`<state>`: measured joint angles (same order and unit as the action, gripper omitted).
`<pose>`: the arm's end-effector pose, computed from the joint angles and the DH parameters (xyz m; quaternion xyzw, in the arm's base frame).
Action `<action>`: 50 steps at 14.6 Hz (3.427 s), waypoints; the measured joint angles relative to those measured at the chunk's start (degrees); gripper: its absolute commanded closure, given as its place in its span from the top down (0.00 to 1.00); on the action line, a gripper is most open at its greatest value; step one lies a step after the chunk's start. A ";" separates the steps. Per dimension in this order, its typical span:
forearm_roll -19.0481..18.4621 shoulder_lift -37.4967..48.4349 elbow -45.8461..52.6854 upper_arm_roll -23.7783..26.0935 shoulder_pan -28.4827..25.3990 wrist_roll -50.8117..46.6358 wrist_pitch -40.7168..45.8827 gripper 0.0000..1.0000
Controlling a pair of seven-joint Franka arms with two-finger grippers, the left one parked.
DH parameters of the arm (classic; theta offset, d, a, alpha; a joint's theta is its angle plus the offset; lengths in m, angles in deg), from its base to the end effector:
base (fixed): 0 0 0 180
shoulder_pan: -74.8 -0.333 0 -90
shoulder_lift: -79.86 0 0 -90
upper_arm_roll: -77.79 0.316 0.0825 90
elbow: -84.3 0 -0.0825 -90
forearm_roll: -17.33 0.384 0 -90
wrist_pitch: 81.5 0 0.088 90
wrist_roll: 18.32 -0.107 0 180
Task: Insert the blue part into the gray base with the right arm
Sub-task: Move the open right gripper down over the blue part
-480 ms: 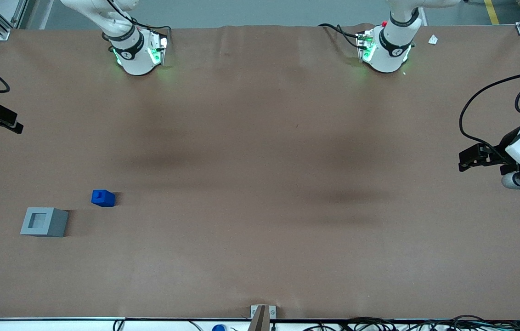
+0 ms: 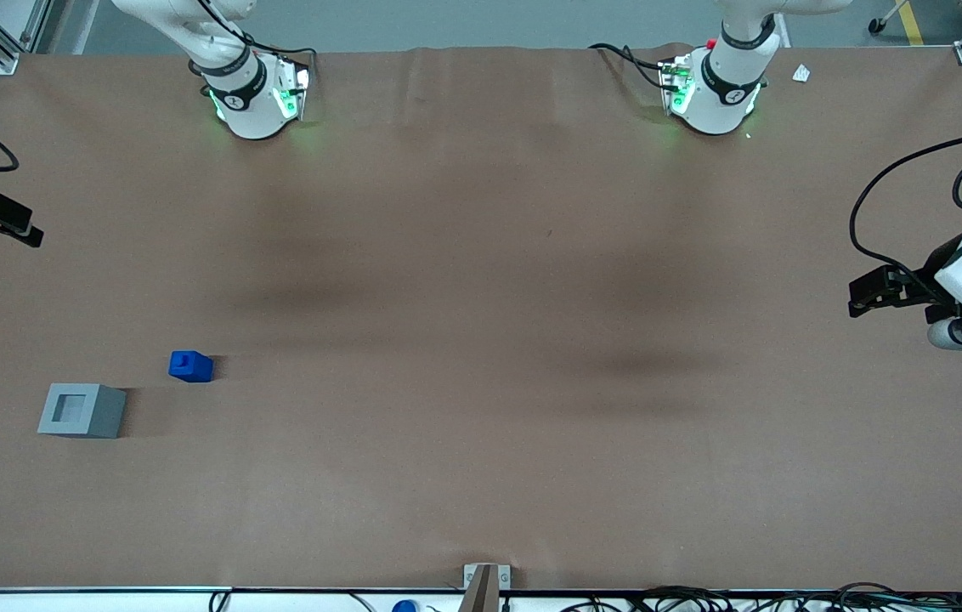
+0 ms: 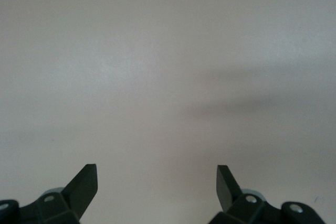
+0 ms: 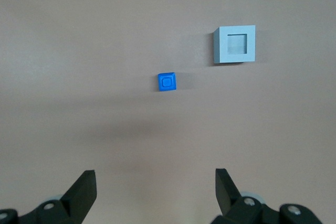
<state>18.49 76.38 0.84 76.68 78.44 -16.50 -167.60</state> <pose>0.5653 -0.0443 0.6380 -0.9996 0.0249 0.0068 0.0099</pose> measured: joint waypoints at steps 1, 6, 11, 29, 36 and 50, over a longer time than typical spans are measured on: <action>0.00 -0.01 0.00 -0.01 0.08 0.00 -0.01 1.00; 0.00 -1.42 -0.50 -0.04 0.67 1.14 -0.30 1.00; -0.02 -3.78 -7.62 -0.10 2.24 1.28 -9.17 1.00; -0.10 -19.30 -21.26 0.75 -0.24 2.34 -38.60 1.00; -0.20 -22.87 -23.32 0.51 -0.21 3.59 -44.14 1.00; -0.17 -26.36 -24.25 0.44 0.00 3.64 -48.22 0.81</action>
<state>18.32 50.02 -23.41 77.12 78.43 -12.86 -215.83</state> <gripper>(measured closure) 0.053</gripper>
